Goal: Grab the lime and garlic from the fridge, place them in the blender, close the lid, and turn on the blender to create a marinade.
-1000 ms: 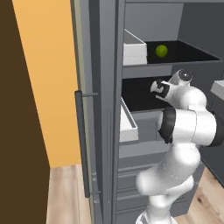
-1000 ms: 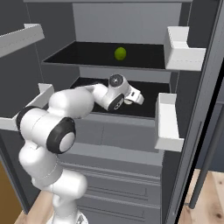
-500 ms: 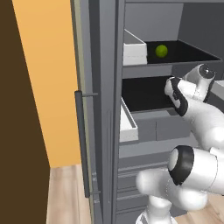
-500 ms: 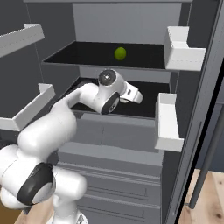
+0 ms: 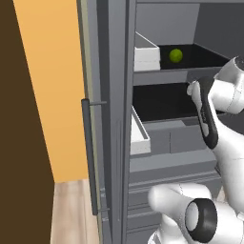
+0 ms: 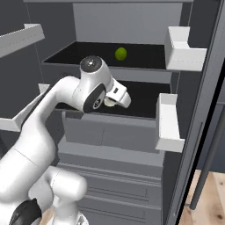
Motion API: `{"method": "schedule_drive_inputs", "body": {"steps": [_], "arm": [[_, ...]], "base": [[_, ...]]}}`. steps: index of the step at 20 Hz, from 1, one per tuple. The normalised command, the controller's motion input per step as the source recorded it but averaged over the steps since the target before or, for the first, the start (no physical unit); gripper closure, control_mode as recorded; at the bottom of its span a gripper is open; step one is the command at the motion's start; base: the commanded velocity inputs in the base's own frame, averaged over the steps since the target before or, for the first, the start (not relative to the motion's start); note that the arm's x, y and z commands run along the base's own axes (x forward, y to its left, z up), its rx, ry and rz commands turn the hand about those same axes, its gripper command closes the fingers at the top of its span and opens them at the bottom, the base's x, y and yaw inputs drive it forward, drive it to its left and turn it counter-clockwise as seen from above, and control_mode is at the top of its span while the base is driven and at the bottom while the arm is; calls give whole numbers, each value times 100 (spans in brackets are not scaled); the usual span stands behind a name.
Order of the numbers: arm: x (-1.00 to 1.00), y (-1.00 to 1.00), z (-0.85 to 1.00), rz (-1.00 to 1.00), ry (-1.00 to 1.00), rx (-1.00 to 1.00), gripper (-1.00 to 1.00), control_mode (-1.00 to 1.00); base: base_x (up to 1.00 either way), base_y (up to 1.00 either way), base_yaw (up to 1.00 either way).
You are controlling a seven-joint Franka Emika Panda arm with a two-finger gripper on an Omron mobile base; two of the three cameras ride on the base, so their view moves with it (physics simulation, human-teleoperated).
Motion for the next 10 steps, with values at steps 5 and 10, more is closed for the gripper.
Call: {"method": "schedule_drive_inputs", "body": {"steps": [5, 10], "arm": [[-81, 82, -55, 9, 9, 0, 100, -100], [-24, 40, -38, 3, 7, -1, 100, -100]], "base": [[0, 0, 0], [0, 0, 0]]}}
